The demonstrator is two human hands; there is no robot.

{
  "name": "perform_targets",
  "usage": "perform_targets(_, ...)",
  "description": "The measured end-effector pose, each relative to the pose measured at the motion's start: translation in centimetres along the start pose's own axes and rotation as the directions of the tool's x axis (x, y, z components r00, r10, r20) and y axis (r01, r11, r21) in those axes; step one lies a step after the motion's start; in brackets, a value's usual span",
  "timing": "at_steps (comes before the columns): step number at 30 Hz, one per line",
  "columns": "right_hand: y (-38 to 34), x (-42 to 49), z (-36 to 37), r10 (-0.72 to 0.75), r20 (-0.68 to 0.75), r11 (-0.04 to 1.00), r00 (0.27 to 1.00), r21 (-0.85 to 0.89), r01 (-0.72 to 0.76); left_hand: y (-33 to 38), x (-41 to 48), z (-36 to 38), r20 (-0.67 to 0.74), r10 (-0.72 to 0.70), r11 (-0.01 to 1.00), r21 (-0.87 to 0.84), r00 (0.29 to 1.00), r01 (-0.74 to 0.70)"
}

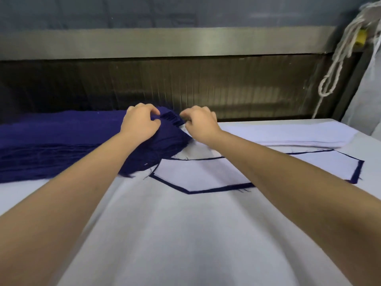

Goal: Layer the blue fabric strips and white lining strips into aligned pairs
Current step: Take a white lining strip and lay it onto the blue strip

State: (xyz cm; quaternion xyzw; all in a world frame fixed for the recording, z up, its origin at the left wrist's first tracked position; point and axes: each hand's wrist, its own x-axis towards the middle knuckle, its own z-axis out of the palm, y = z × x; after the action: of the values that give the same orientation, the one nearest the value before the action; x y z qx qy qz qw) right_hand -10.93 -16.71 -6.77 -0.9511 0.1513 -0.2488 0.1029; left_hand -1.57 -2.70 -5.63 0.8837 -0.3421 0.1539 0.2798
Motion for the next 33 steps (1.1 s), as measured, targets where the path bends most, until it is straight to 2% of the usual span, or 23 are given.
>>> perform_targets(6,-2.8,4.2,2.8,-0.090,0.033,0.982,0.995,-0.162,0.094,-0.7,1.3,0.6,0.017,-0.076,0.997,-0.009,0.997,0.077)
perform_targets(12,-4.2,7.1,3.2,-0.203,0.072,0.898,0.977,-0.383,0.215,-1.3,1.4,1.1,0.039,-0.093,0.996,-0.009,0.995,0.094)
perform_targets(18,-3.4,8.1,3.3,-0.338,0.205,0.837,0.919,-0.382,0.393,-1.8,1.5,0.9,0.078,-0.201,0.949,-0.233,0.976,0.214)
perform_targets(21,-2.6,8.1,3.4,-0.383,0.246,0.817,0.890,-0.359,0.451,-1.9,1.5,1.0,0.079,-0.222,0.932,-0.274,0.972,0.235)
perform_targets(28,-2.7,7.9,4.1,-0.427,0.114,0.792,0.897,-0.431,0.431,-2.0,1.3,1.1,0.091,-0.224,0.928,-0.283,0.970,0.241)
perform_targets(33,-3.4,8.5,3.6,-0.402,0.029,0.829,0.915,-0.414,0.377,-2.0,1.2,0.8,0.092,-0.240,0.915,-0.311,0.966,0.257)
